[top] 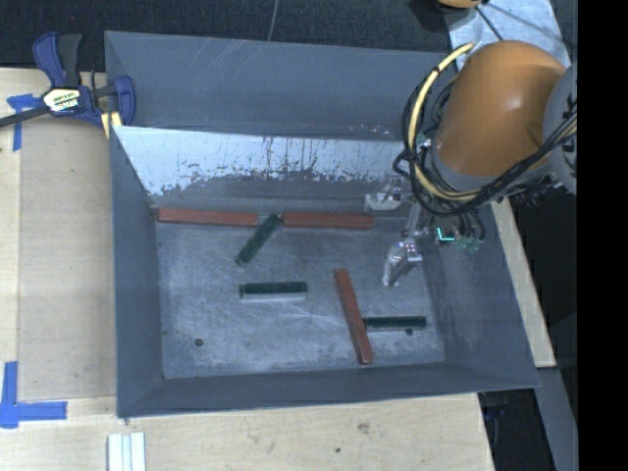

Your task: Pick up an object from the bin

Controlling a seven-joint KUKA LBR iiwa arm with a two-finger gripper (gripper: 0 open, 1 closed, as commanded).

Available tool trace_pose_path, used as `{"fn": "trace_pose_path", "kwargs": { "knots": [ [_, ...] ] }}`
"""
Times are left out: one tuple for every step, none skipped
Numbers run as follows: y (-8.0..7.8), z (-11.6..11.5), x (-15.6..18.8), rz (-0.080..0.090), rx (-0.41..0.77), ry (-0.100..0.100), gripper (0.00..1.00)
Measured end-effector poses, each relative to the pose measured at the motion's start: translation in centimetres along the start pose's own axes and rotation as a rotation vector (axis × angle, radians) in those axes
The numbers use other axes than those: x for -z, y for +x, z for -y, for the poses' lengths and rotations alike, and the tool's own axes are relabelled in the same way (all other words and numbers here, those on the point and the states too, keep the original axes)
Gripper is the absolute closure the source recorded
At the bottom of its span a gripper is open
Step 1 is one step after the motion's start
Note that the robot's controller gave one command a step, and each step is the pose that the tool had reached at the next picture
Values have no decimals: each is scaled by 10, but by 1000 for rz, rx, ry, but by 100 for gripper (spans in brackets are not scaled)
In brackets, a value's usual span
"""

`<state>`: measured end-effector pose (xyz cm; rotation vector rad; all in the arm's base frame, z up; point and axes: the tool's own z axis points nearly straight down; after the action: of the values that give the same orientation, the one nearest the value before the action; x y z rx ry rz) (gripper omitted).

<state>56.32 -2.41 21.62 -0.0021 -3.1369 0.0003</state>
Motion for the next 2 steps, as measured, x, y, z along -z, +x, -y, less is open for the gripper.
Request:
{"fn": "trace_pose_path", "kwargs": {
  "knots": [
    [-2, 0, 5, 9, 0, 0, 0],
    [-2, -24, -54, 14, 60, 1, 0]
  ]
}}
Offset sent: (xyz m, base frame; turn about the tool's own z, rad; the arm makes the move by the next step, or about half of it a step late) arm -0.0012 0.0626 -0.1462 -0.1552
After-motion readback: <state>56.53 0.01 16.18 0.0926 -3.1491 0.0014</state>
